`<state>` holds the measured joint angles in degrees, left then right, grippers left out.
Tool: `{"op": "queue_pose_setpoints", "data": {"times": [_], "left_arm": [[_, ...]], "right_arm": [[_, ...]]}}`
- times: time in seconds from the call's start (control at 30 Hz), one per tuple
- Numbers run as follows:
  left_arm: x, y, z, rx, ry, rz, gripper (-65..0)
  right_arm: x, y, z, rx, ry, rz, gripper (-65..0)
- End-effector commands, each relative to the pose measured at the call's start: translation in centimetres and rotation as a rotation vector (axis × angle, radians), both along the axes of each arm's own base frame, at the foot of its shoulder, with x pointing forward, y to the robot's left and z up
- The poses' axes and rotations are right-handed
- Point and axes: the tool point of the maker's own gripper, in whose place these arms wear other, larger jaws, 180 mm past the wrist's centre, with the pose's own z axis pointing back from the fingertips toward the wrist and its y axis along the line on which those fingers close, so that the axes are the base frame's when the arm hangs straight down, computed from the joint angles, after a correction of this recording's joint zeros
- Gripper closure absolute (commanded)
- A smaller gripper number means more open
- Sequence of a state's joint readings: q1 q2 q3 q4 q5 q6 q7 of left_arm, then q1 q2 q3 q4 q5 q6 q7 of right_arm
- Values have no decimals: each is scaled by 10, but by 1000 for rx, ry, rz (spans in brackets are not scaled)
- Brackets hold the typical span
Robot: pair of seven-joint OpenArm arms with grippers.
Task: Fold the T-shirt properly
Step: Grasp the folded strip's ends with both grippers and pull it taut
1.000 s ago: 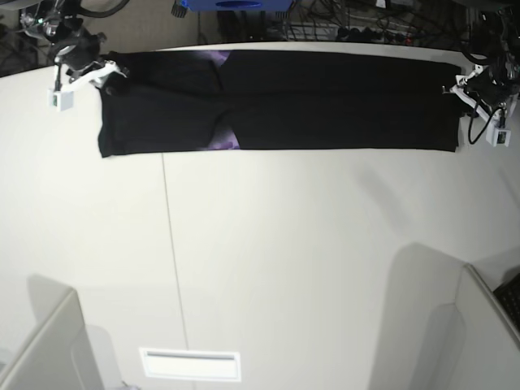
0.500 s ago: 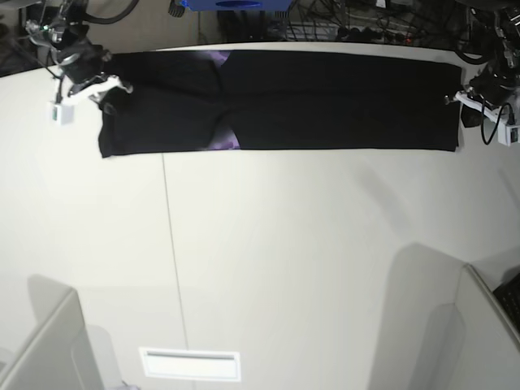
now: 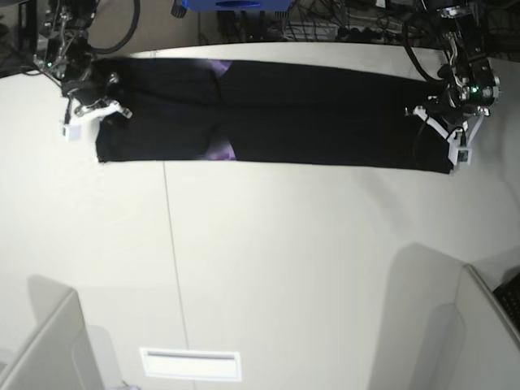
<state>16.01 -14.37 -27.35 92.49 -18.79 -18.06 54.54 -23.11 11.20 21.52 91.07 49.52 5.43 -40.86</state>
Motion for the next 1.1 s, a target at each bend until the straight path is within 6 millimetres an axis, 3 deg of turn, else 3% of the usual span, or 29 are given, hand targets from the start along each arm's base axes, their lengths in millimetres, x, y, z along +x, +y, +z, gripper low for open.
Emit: {"op": "queue_pose_setpoints", "data": {"times": [0.0, 0.23, 0.43, 0.53, 0.8, 0.9, 1.03, 1.07], "left_arm": [[-14, -3, -15, -10, 90, 1, 0], [30, -36, -13, -81, 23, -17, 0], [41, -47, -10, -109, -5, -14, 0], [47, -45, 6, -94, -54, -19, 0], [57, -9, 85, -98, -315, 85, 0], [50, 14, 98, -158, -348, 160, 0], [45, 29, 94, -255, -363, 217, 0], [45, 29, 91, -285, -360, 227, -91]], "right_arm": [[0, -18, -7, -62, 39, -6, 0], [56, -48, -2, -83, -16, -51, 0], [86, -70, 2, -206, -15, -34, 0], [98, -59, 14, -205, -75, 21, 0], [111, -20, 84, -244, -271, 125, 0], [111, -3, 107, -247, -324, 159, 0], [107, 12, 127, -255, -367, 191, 0], [105, 13, 127, -257, -362, 196, 0]]}}
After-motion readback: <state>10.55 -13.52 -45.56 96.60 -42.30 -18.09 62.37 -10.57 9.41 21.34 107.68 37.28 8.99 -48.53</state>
